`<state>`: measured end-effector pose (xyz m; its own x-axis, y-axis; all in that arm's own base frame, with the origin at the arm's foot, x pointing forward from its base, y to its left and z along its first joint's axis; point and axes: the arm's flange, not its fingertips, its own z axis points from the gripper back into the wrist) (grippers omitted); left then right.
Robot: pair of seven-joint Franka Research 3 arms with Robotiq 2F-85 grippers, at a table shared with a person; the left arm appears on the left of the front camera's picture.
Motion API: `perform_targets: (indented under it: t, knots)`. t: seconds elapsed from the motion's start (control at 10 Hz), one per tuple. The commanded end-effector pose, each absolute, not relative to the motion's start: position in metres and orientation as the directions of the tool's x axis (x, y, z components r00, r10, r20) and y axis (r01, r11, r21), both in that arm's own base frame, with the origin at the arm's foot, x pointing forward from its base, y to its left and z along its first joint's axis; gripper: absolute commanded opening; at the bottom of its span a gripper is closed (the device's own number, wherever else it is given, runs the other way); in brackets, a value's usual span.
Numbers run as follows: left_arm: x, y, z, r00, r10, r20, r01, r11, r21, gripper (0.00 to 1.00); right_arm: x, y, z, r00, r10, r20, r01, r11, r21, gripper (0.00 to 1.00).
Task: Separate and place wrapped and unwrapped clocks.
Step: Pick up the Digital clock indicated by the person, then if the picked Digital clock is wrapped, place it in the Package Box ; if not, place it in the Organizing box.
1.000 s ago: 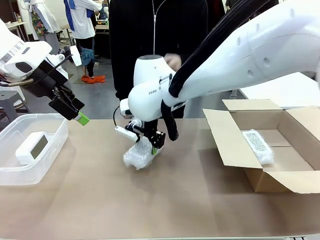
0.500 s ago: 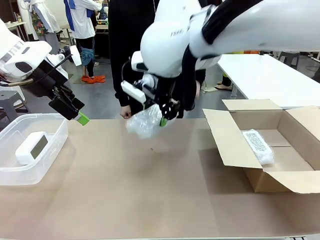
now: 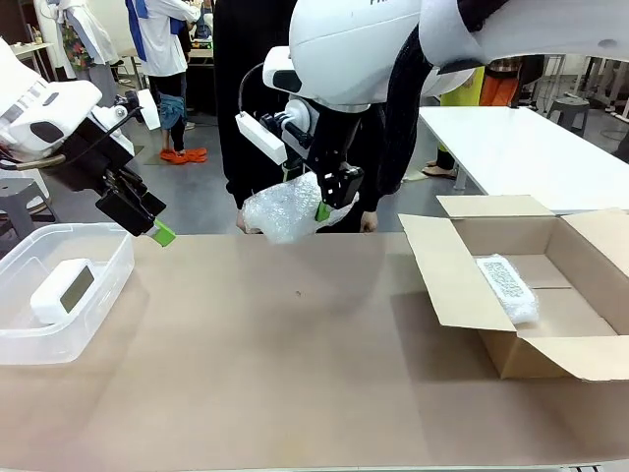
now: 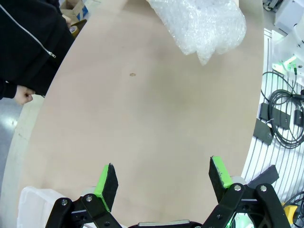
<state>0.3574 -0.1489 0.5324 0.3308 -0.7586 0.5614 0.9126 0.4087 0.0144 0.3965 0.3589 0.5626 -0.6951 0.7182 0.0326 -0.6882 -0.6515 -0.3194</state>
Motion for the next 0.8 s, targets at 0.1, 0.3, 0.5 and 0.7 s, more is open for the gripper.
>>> perform_targets:
  t: [0.1,0.3,0.5,0.7]
  knots:
    - [0.3567,-0.1488,0.5319,0.339,-0.758,0.558,0.910,0.415,0.012,1.00,0.4004,0.3591,0.5585,-0.715,0.699,0.025,-0.669,-0.674,-0.313,0.27]
    - [0.3567,-0.1488,0.5319,0.339,-0.758,0.558,0.910,0.415,0.012,1.00,0.4004,0.3591,0.5585,-0.715,0.699,0.025,-0.669,-0.674,-0.313,0.27]
    - [0.3567,-0.1488,0.5319,0.339,-0.758,0.558,0.910,0.415,0.012,1.00,0.4004,0.3591,0.5585,-0.715,0.699,0.025,-0.669,-0.674,-0.313,0.27]
    - [0.3567,-0.1488,0.5319,0.339,-0.758,0.558,0.910,0.415,0.012,1.00,0.4004,0.3591,0.5585,-0.715,0.699,0.025,-0.669,-0.674,-0.313,0.27]
